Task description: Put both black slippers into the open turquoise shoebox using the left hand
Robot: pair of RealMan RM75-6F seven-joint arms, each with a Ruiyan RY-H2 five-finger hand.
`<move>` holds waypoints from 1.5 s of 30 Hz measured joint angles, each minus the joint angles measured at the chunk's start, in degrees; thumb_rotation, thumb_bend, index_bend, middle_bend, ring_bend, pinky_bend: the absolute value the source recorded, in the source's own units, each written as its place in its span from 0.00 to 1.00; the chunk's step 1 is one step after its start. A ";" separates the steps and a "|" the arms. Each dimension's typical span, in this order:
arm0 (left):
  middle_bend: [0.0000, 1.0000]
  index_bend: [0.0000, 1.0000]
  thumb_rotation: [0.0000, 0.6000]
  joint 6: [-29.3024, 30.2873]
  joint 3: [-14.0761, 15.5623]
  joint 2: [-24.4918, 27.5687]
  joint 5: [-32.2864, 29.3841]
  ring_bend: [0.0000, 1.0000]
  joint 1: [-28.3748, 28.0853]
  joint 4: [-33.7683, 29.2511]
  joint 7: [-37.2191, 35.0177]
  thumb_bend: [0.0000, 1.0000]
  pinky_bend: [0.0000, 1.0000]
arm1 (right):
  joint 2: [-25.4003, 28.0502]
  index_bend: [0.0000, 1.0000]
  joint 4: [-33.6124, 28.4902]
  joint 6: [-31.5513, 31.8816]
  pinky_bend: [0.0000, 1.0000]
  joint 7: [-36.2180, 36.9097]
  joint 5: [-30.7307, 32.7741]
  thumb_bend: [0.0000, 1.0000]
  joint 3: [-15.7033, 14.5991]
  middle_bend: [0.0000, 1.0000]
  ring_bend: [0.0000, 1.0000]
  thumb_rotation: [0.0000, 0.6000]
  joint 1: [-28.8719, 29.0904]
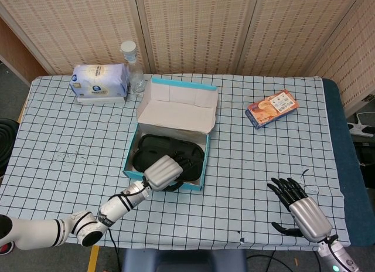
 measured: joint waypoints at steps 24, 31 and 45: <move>0.08 0.00 1.00 -9.19 3.72 -2.54 1.09 0.13 -1.18 7.47 -3.38 0.45 0.07 | -0.36 0.00 -0.22 -0.93 0.00 -0.81 0.63 0.16 0.01 0.00 0.00 0.82 0.34; 0.08 0.00 1.00 -11.19 3.52 -2.41 0.02 0.13 -1.60 7.90 -4.44 0.45 0.07 | -0.36 0.00 -0.16 -0.92 0.00 -0.83 0.73 0.16 0.04 0.00 0.00 0.82 0.34; 0.07 0.00 1.00 -1.40 1.94 -0.56 6.80 0.11 0.65 3.60 -8.26 0.45 0.15 | -0.25 0.00 -0.31 -0.59 0.00 -0.97 0.38 0.16 -0.19 0.00 0.00 0.82 0.20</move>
